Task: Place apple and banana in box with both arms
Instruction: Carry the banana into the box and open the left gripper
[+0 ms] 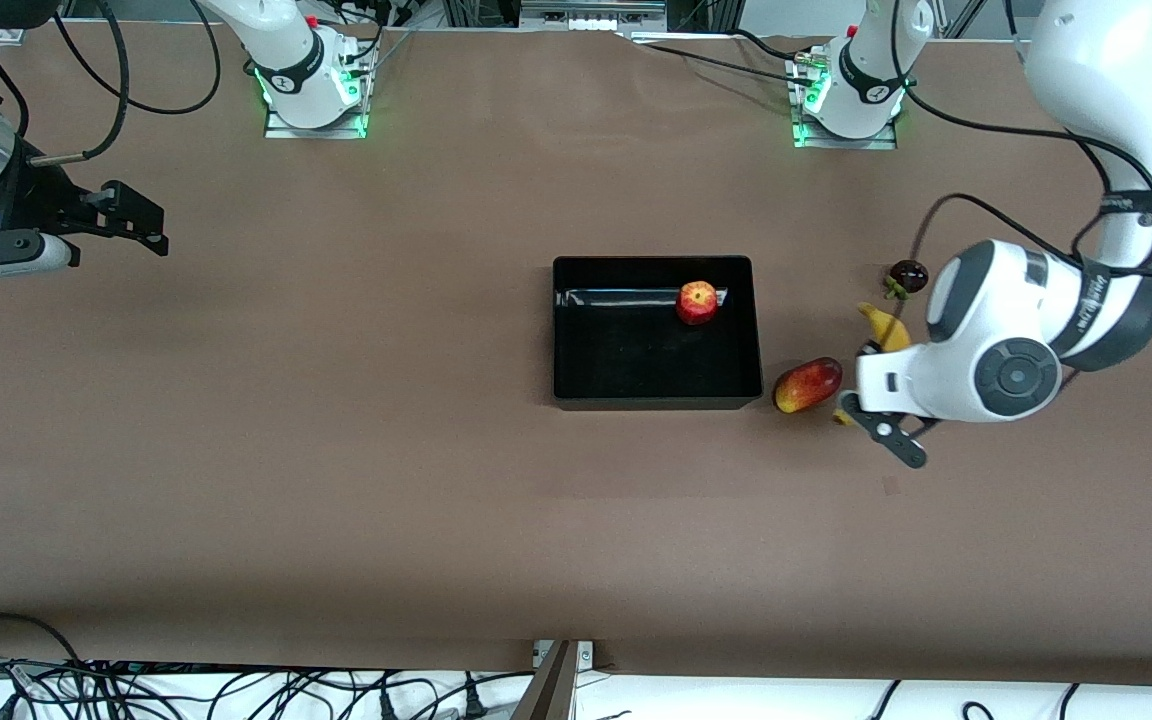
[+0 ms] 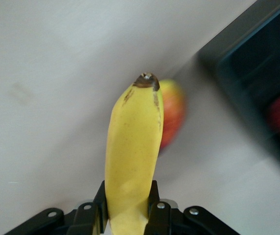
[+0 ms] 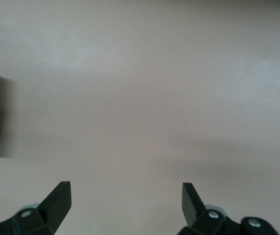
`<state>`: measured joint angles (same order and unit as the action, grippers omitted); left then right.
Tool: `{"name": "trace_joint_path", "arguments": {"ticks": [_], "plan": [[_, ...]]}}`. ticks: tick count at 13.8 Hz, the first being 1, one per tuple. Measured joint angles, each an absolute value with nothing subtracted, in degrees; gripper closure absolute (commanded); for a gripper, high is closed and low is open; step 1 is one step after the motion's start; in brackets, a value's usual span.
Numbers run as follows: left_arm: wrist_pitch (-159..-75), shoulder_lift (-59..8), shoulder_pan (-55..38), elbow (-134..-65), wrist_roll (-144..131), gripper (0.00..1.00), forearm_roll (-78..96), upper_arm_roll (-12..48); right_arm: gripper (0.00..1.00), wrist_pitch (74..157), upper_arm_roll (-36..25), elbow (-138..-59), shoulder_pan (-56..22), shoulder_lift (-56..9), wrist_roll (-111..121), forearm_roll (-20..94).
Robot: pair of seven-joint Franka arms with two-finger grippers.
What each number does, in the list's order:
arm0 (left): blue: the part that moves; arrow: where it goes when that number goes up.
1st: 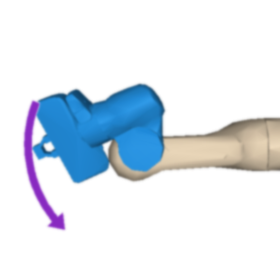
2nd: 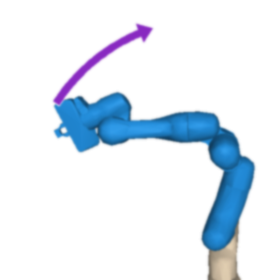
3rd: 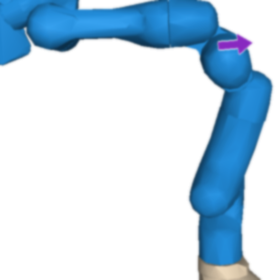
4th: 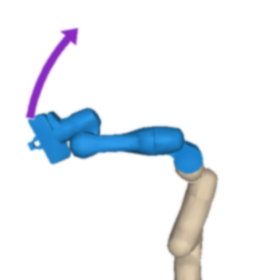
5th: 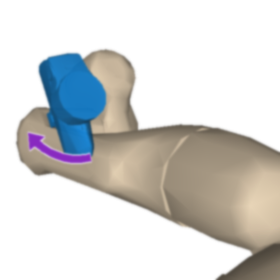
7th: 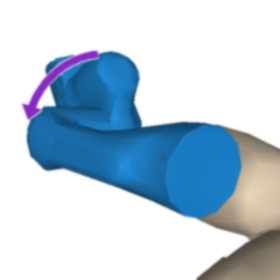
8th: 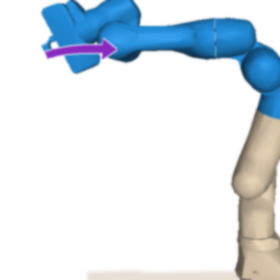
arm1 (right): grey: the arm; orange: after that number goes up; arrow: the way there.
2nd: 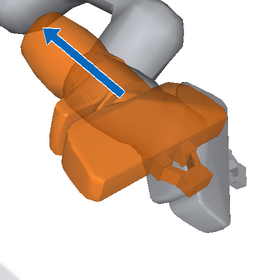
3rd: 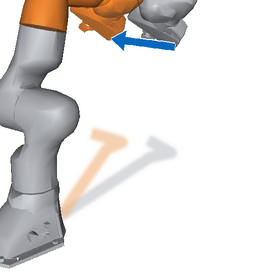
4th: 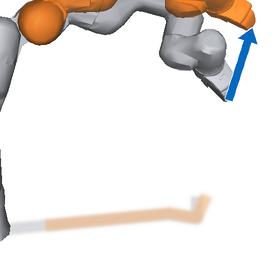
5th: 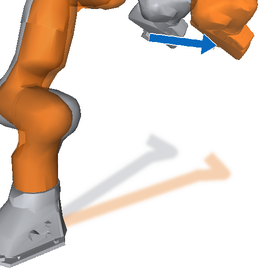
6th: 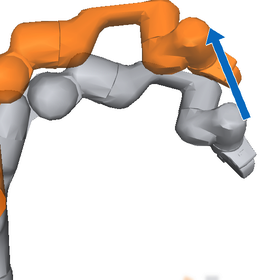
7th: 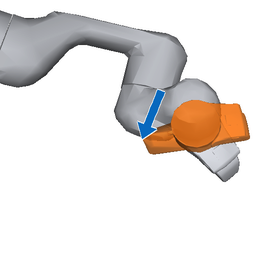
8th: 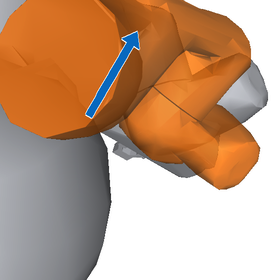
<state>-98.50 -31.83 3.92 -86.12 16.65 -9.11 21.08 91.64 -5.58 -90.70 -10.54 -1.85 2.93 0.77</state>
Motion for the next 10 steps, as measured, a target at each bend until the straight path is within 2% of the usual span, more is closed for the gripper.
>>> {"name": "trace_joint_path", "arguments": {"ticks": [4,7,10], "plan": [[-98.1,-32.9,-8.1,-85.0,-10.7,1.0,0.7,21.2,0.0,91.6,-5.6,-90.7,-10.5,-1.9,2.9,0.8],[-106.5,-36.2,-15.6,-85.0,-25.8,1.0,1.7,21.2,0.0,91.5,-5.6,-90.7,-10.5,-1.9,2.9,0.8],[-113.7,-40.3,-18.2,-85.0,-29.7,1.0,1.7,21.1,0.0,91.5,-5.6,-90.7,-10.5,-1.9,2.9,0.8]]}}
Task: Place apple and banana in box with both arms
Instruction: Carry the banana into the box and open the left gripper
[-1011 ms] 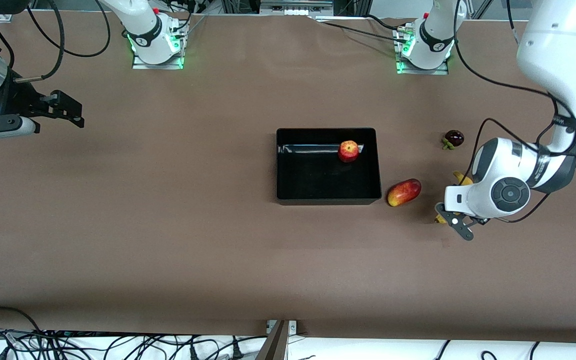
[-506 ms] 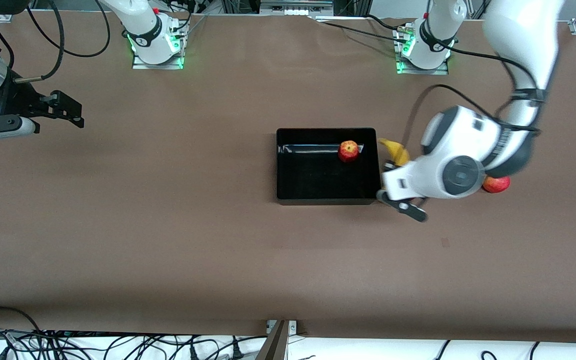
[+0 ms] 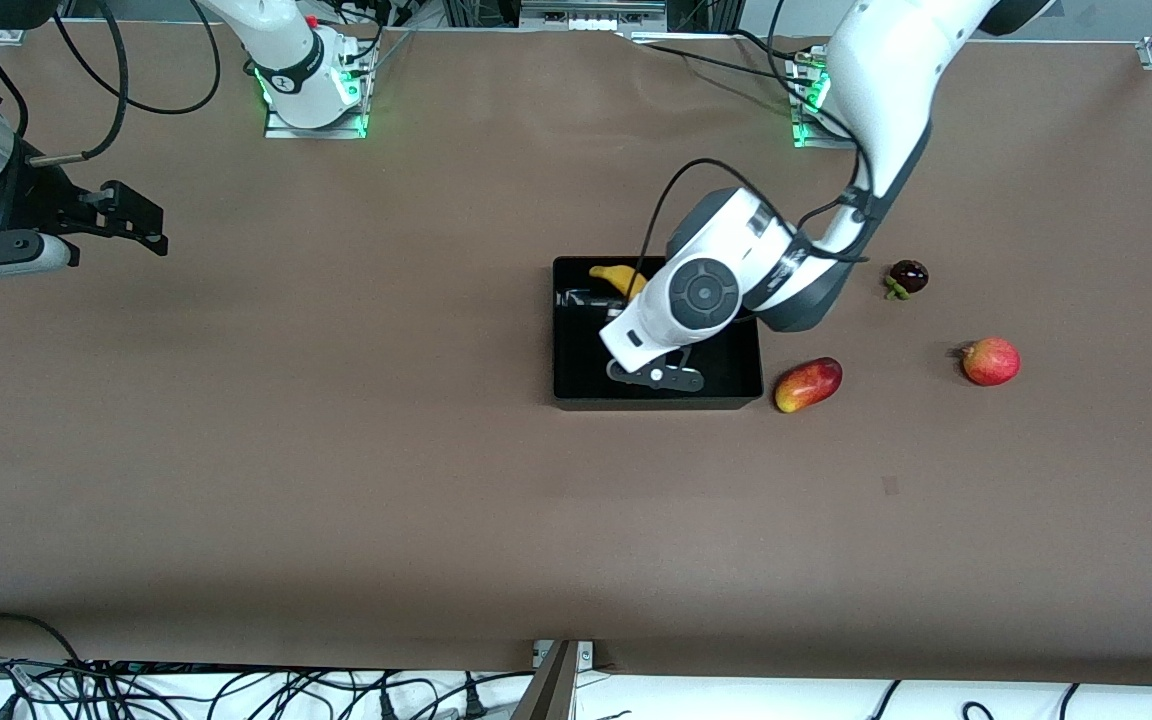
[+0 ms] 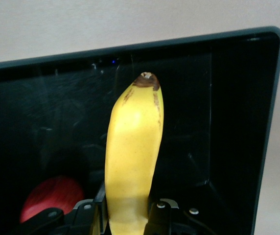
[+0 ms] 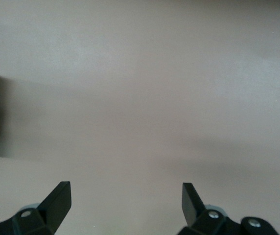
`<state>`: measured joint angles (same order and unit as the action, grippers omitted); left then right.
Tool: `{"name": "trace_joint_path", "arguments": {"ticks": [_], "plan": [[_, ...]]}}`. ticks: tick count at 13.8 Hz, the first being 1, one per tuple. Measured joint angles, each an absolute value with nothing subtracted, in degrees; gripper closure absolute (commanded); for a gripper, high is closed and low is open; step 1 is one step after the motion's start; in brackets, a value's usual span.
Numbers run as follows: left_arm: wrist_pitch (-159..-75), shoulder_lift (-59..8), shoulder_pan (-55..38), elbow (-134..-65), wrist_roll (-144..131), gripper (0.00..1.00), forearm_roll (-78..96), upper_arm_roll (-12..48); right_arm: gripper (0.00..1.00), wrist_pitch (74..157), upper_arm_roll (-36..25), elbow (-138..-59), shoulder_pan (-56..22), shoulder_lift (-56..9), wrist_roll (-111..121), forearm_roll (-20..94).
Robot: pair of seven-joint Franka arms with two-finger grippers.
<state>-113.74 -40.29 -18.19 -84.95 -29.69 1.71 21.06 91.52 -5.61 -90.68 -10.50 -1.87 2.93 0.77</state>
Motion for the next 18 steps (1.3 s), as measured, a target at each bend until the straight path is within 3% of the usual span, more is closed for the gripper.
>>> {"name": "trace_joint_path", "arguments": {"ticks": [6,7,8,9,14,18], "plan": [[-116.0,-44.8,-18.2,-85.2,-29.7,1.0,1.5,20.8,0.0,91.5,-5.3,-90.6,-10.6,-1.9,3.0,0.0],[-116.5,-45.4,-18.2,-85.2,-29.7,0.84,1.5,20.7,0.0,91.5,-5.3,-90.6,-10.6,-1.9,3.0,-0.4],[-116.8,-45.8,-18.2,-85.2,-29.7,0.25,1.4,20.7,0.0,91.5,-5.3,-90.6,-10.6,-1.9,3.0,-0.6],[-116.9,-46.0,-18.2,-85.2,-29.7,0.0,1.4,20.6,0.0,91.6,-5.3,-90.6,-10.6,-1.9,3.0,-0.6],[-115.0,-45.2,-17.7,-83.9,-29.8,0.0,1.4,20.2,0.0,91.6,-5.2,-90.6,-10.6,-1.9,3.0,-0.6],[-104.5,-36.4,-13.3,-79.9,-29.8,0.0,1.4,19.9,0.0,91.6,-5.2,-90.5,-10.6,-1.9,3.0,-0.6]]}}
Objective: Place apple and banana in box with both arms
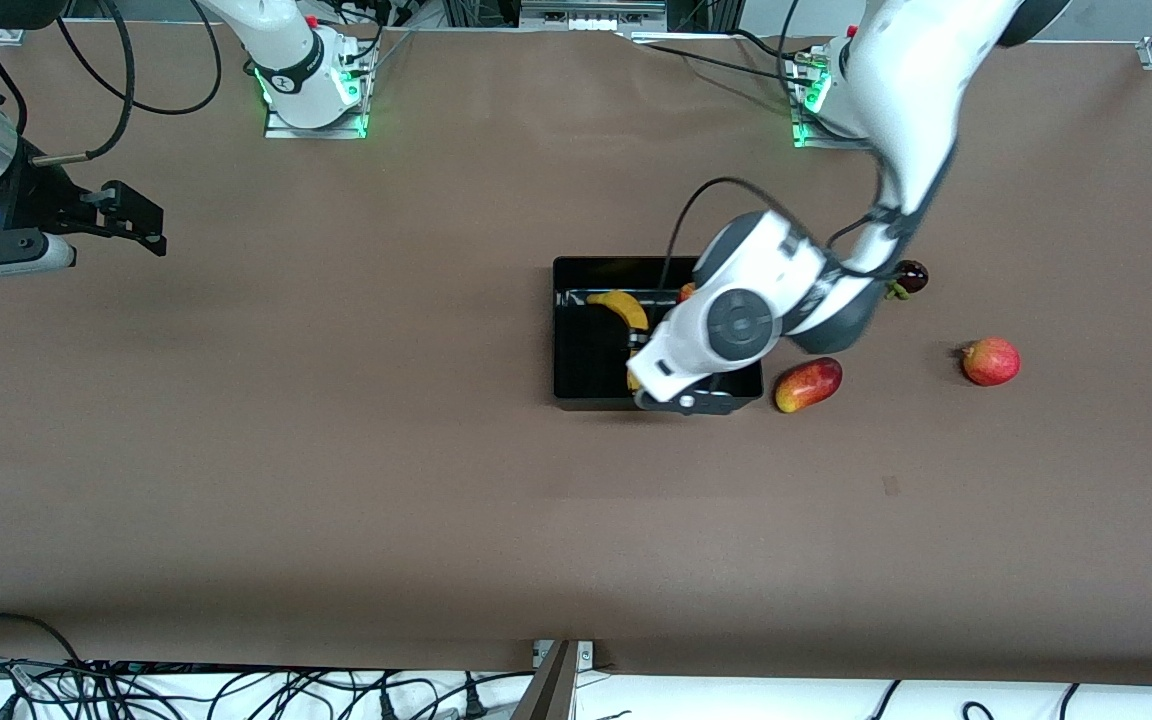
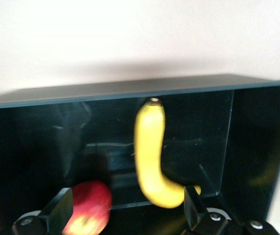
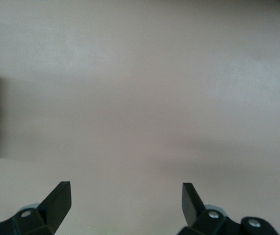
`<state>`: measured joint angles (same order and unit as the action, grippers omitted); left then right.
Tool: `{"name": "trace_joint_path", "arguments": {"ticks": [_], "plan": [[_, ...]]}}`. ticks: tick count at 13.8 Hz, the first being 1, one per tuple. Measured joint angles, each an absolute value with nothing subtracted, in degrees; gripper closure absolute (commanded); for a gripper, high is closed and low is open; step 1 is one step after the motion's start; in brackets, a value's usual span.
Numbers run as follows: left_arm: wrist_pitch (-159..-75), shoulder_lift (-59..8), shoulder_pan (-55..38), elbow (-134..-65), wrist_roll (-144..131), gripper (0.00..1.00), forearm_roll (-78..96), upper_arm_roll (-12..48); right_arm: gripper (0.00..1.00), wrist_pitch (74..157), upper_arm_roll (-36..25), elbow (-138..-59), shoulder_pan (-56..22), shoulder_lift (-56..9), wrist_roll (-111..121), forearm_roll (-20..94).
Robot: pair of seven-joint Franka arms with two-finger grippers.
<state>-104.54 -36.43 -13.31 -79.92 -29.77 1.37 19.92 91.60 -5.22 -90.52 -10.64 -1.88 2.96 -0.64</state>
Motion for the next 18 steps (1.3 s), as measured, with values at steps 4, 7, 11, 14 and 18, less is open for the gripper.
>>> {"name": "trace_joint_path", "arguments": {"ticks": [4,7,11,14,18], "plan": [[-89.8,-26.5,-4.6,-76.3,-22.2,0.0,1.1,19.5,0.0,91.6,-5.2,-90.5,-10.6,-1.9,3.0,-0.7],[-81.2,-24.6,0.7,-71.6,-16.0,0.0,-0.6,19.1,0.0,91.6,-5.2,-90.5,-10.6,-1.9,2.9,-0.7],[-80.5,-17.6,-0.4,-72.2,-7.5,0.0,-1.1,10.2,0.0,91.6,-5.3,-90.5,-10.6,-1.9,2.9,-0.7],[-86.0,-7.2,-1.3,-81.7,-3.2,0.0,-1.1,3.4,0.0,91.6,-5.3,-90.5,-10.6,-1.9,2.9,-0.7],[-87.6,-0.3,-1.6,-90.9,-2.9,0.0,-1.0,2.7,0.0,91.6,-5.3,-90.5,-10.6,-1.9,2.9,-0.7]]}}
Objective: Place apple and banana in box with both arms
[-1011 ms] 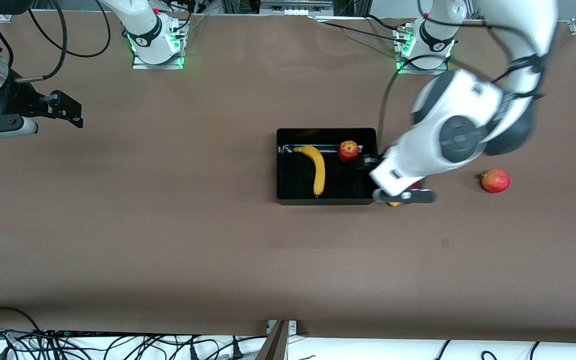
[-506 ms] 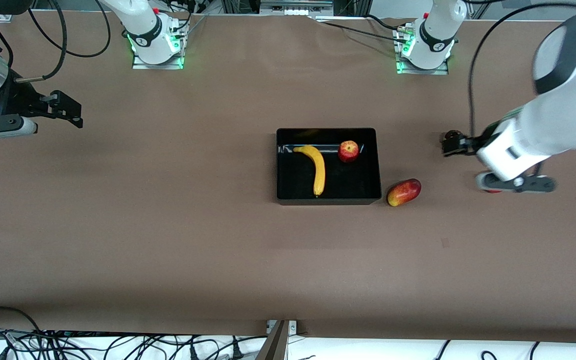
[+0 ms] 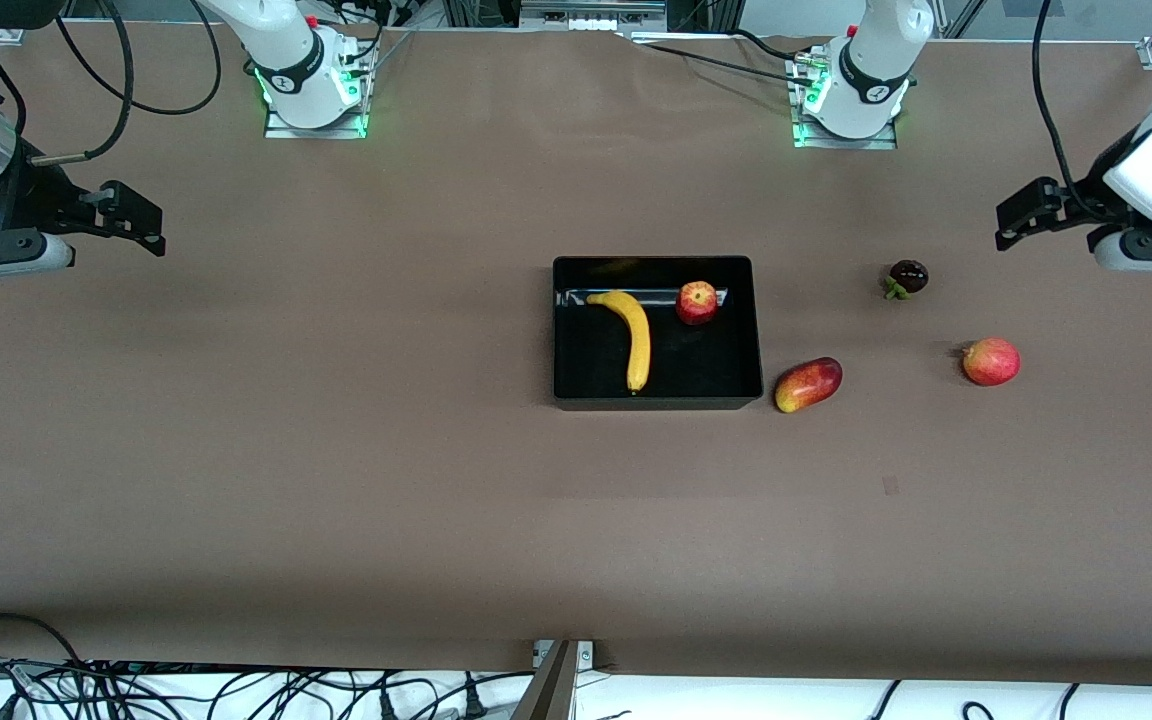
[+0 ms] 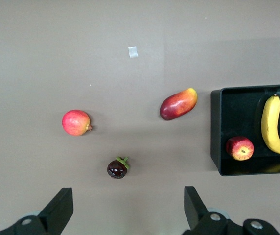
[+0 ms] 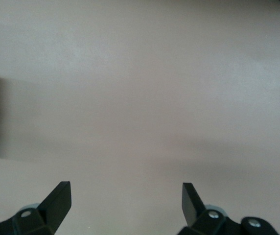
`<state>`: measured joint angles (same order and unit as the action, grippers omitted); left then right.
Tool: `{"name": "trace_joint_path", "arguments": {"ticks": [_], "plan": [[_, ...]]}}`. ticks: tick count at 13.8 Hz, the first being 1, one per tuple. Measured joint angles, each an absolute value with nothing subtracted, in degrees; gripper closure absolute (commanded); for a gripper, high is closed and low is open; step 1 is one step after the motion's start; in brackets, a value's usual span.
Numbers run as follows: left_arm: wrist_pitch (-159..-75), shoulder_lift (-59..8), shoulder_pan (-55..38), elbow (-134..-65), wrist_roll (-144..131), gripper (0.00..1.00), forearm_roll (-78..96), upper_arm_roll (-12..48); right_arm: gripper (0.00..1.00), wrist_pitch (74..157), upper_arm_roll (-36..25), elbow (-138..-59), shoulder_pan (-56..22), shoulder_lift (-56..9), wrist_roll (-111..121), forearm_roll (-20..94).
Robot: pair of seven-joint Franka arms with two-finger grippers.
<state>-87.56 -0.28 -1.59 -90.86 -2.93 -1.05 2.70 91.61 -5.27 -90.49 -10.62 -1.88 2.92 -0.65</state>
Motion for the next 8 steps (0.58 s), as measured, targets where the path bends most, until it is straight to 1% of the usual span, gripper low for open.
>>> {"name": "trace_joint_path", "arguments": {"ticks": [3,8], "plan": [[-88.2,-0.3,-1.6,-92.1,-2.9,0.0,-1.0,2.7,0.0,91.6,-5.3,-90.5,-10.6,-1.9,2.9,-0.7],[-88.2,-0.3,-1.7,-92.2,-2.9,0.0,-1.0,2.7,0.0,91.6,-5.4,-90.5,-10.6,-1.9,2.9,-0.7]]}}
